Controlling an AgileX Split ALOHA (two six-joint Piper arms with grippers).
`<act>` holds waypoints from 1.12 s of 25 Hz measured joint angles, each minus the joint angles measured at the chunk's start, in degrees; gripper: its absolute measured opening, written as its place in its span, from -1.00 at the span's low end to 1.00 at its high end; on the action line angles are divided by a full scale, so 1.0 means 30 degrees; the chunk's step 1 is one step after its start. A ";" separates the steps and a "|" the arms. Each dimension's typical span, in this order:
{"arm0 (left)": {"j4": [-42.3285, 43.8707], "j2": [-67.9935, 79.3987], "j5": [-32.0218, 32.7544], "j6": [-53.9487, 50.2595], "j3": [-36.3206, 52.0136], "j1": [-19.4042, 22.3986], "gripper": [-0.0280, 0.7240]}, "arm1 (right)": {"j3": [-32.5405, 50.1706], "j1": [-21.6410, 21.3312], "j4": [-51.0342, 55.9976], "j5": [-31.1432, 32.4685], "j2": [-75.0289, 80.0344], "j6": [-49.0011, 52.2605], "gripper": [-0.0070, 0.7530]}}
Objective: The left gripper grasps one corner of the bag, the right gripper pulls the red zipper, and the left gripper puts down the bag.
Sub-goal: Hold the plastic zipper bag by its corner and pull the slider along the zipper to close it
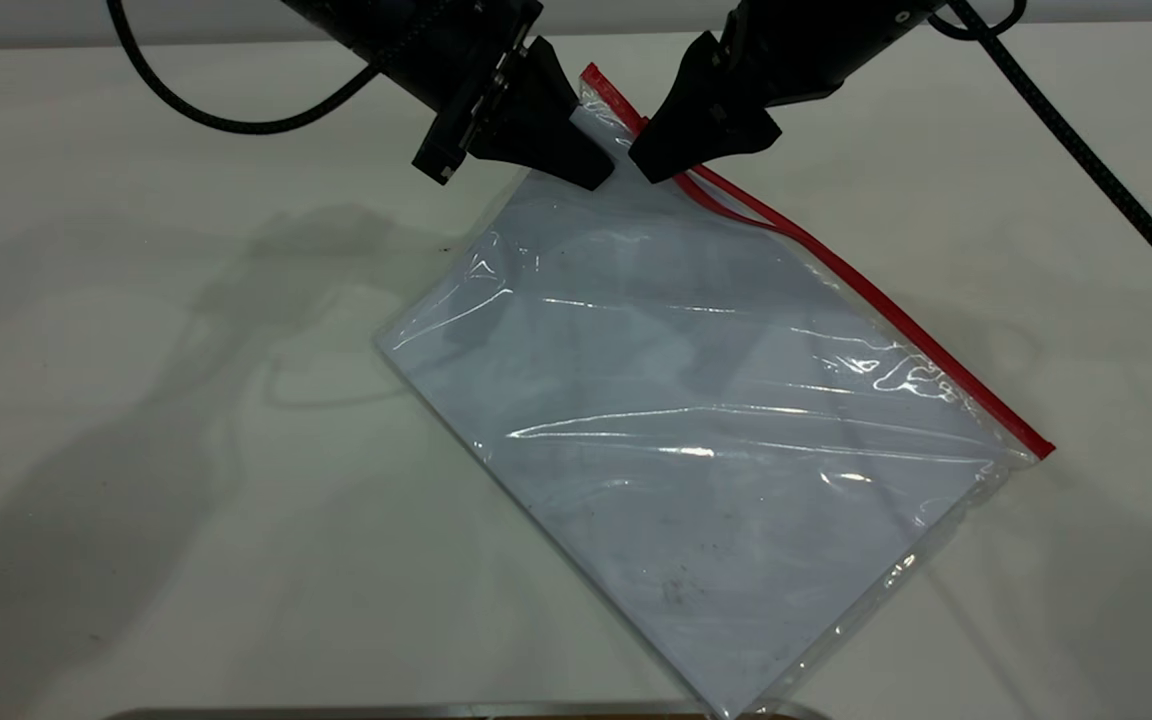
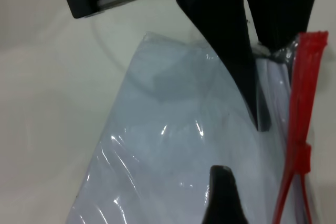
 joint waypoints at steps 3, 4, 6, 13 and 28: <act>-0.0037 0.0000 0.0000 0.0000 0.0000 -0.0039 -0.78 | 0.0000 0.0000 0.0612 0.0000 0.0008 -0.0511 0.53; -0.0081 0.0000 0.0000 0.0018 0.0000 -0.0053 -0.78 | 0.0000 0.0000 0.0819 0.0000 0.0008 -0.0657 0.52; -0.0135 0.0000 0.0000 0.0018 0.0000 -0.0119 -0.78 | 0.0000 0.0000 0.1218 0.0000 0.0008 -0.0799 0.46; -0.0547 0.0000 0.0014 0.0055 0.0000 -0.0267 -0.78 | 0.0000 0.0000 0.1457 0.0000 0.0008 -0.0845 -0.20; -0.0948 0.0059 0.0039 -0.0830 0.0000 -0.0245 -0.78 | 0.0000 -0.0100 0.1222 -0.0609 0.0023 -0.0004 -0.89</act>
